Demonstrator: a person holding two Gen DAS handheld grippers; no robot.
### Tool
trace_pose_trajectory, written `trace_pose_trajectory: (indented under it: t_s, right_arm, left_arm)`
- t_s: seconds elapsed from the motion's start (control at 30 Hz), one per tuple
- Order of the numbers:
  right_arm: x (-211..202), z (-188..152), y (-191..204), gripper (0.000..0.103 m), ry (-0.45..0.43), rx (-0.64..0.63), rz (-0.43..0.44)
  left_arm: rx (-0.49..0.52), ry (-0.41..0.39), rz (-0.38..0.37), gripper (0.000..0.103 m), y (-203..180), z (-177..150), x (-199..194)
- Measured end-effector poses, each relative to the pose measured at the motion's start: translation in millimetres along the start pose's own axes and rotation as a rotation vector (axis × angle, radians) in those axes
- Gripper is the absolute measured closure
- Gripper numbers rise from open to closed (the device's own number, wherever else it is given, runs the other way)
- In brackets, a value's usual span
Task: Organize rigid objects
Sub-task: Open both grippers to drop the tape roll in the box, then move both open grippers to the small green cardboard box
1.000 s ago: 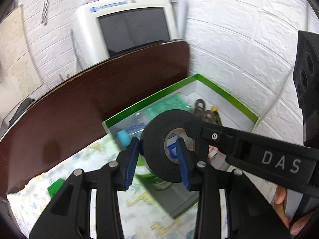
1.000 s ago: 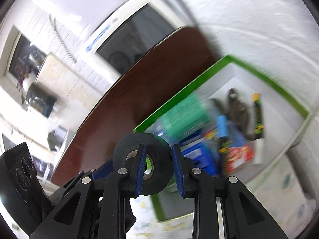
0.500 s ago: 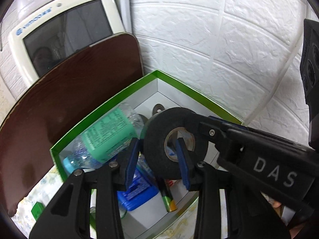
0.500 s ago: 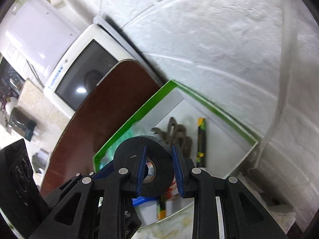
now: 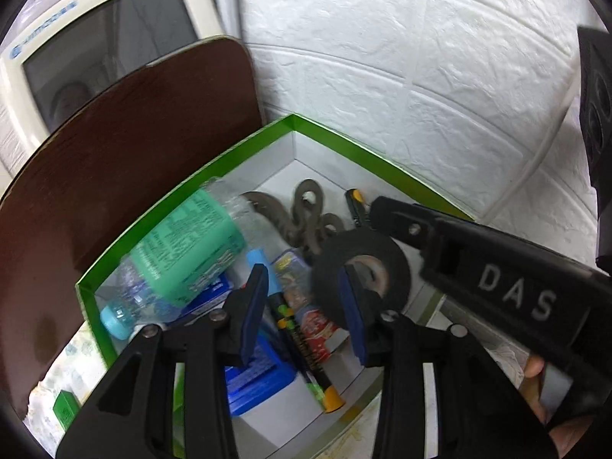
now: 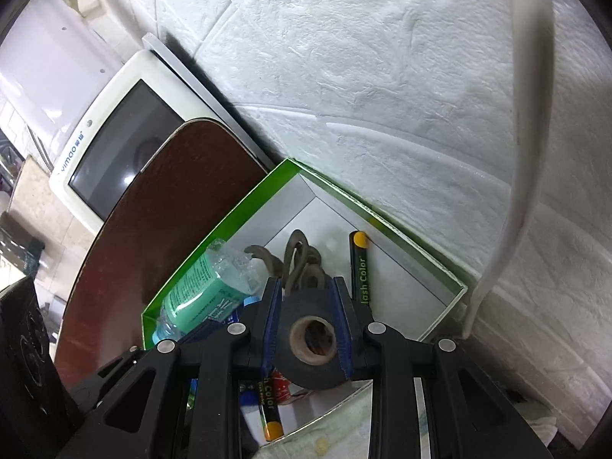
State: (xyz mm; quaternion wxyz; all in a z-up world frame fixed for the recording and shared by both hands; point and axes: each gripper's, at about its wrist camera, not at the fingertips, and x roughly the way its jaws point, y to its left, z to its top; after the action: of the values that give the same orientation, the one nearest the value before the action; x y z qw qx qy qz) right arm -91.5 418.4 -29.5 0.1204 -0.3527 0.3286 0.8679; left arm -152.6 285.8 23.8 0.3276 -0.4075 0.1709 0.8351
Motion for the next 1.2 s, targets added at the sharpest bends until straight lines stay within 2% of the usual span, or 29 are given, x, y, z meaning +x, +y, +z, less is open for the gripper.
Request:
trace_pose_trajectory:
  t_s: [0.17, 0.37, 0.43, 0.53, 0.63, 0.77, 0.87, 1.0, 1.07, 1.2]
  right_arm:
    - [-7.2, -6.9, 15.7, 0.074, -0.004, -0.026, 0.032]
    - [-17.8, -21.0, 55.3, 0.074, 0.001, -0.102, 0.099]
    - [-17.9, -28.7, 73.8, 0.074, 0.027, -0.135, 0.137]
    - [-12.0, -43.5, 101.9, 0.074, 0.093, -0.179, 0.200]
    - [-8.3, -64.4, 136.4, 0.074, 0.118, -0.266, 0.222]
    - [7.0, -94.5, 181.9, 0.074, 0.215, -0.375, 0.266]
    - [24.5, -118.9, 209.3, 0.074, 0.313, -0.417, 0.291]
    - [45.7, -148.3, 237.0, 0.071, 0.398, -0.474, 0.289]
    - [57.6, -160.2, 246.1, 0.064, 0.445, -0.474, 0.286]
    - [78.7, -176.2, 258.8, 0.063, 0.485, -0.463, 0.253]
  left_arm:
    - [-0.057, -0.021, 0.063, 0.066, 33.0, -14.3, -22.9]
    - [-0.163, -0.060, 0.186, 0.058, 89.0, -44.4, -62.8]
    - [-0.206, -0.080, 0.221, 0.051, 109.9, -59.4, -80.4]
    - [-0.253, -0.097, 0.282, 0.050, 138.9, -82.7, -100.1]
    - [-0.318, -0.100, 0.333, 0.047, 169.6, -111.9, -116.9]
    - [-0.421, -0.100, 0.355, 0.041, 209.7, -156.7, -136.9]
    - [-0.498, -0.086, 0.367, 0.041, 236.9, -190.2, -144.1]
    - [-0.570, -0.068, 0.351, 0.040, 264.0, -228.7, -148.0]
    - [-0.585, -0.057, 0.332, 0.040, 269.5, -239.4, -143.9]
    - [-0.588, -0.064, 0.267, 0.040, 273.3, -246.8, -134.6]
